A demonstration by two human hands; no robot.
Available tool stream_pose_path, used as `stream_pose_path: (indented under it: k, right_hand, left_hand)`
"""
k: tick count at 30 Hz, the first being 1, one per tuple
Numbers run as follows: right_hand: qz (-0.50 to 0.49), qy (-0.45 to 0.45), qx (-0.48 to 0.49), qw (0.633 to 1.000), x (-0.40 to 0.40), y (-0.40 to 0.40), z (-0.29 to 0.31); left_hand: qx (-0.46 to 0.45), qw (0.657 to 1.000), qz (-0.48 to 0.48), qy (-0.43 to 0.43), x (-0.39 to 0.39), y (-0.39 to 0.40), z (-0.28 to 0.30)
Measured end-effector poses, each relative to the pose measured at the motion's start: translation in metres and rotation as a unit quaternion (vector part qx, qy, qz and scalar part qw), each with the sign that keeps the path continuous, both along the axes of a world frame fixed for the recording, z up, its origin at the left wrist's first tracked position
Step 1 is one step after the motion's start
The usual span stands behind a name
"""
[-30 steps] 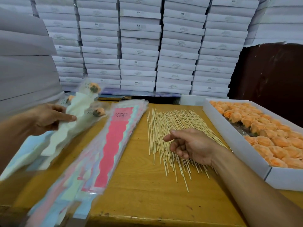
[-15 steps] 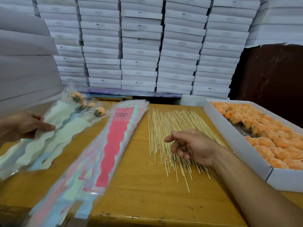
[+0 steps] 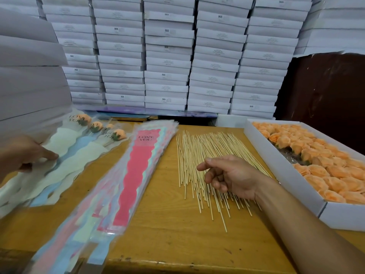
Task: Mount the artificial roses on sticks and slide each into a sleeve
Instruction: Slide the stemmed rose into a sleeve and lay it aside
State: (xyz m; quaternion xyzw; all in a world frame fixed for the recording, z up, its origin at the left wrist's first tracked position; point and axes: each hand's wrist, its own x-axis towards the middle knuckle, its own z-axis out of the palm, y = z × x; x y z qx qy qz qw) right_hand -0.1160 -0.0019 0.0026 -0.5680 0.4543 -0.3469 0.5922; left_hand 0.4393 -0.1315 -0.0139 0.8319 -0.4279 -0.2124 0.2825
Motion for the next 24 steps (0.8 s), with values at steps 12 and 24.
stream_pose_path:
  k: [12,24]
  right_hand:
    - [-0.009,-0.016,-0.009,1.000,-0.003,-0.004,-0.003]
    - [-0.019,-0.017,-0.025,0.999,-0.005,-0.007,-0.005]
  left_hand:
    - [-0.035,0.986,0.018,-0.164,-0.029,-0.003,0.014]
    - [-0.224,0.955,-0.119,-0.154,-0.252,0.044,0.049]
